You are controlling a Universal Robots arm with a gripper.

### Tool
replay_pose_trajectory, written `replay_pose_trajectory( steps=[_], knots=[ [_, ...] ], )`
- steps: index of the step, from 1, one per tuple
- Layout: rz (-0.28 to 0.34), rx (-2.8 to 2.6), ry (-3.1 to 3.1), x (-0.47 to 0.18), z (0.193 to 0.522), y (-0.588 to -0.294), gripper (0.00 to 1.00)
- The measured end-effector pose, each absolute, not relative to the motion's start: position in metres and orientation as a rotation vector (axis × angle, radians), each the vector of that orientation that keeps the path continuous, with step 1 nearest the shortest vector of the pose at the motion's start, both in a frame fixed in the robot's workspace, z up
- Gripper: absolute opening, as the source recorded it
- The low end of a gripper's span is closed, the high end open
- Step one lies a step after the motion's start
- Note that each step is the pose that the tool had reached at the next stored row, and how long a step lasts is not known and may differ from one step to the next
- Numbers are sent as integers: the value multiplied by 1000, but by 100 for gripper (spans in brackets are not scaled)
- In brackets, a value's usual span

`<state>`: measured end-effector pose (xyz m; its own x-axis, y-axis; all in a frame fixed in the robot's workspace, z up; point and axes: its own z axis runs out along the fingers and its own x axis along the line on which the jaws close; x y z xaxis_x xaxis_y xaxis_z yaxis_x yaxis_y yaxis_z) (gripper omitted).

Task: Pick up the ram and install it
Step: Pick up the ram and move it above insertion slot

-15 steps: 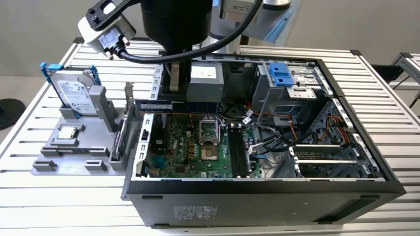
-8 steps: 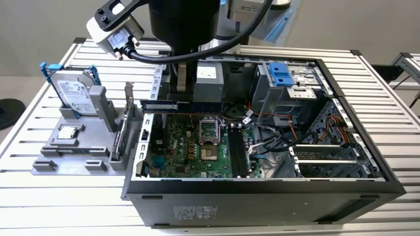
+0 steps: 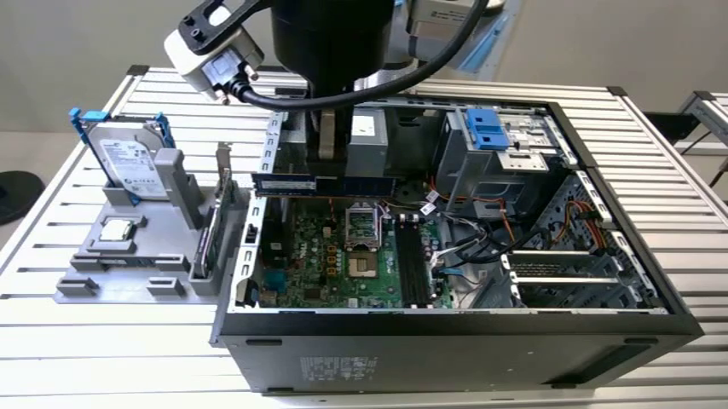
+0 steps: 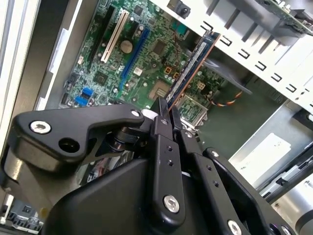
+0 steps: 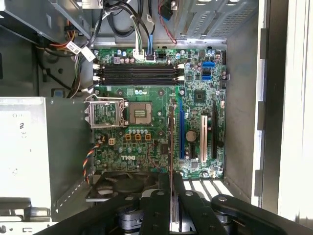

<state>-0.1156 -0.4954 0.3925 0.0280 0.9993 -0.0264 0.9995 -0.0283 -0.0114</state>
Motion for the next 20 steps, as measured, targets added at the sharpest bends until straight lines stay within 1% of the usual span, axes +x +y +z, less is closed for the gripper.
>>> replay_pose_trajectory(
  steps=[20],
  knots=[
    [-43, 2244, 2182, -97, 393, -495, 0]
  ],
)
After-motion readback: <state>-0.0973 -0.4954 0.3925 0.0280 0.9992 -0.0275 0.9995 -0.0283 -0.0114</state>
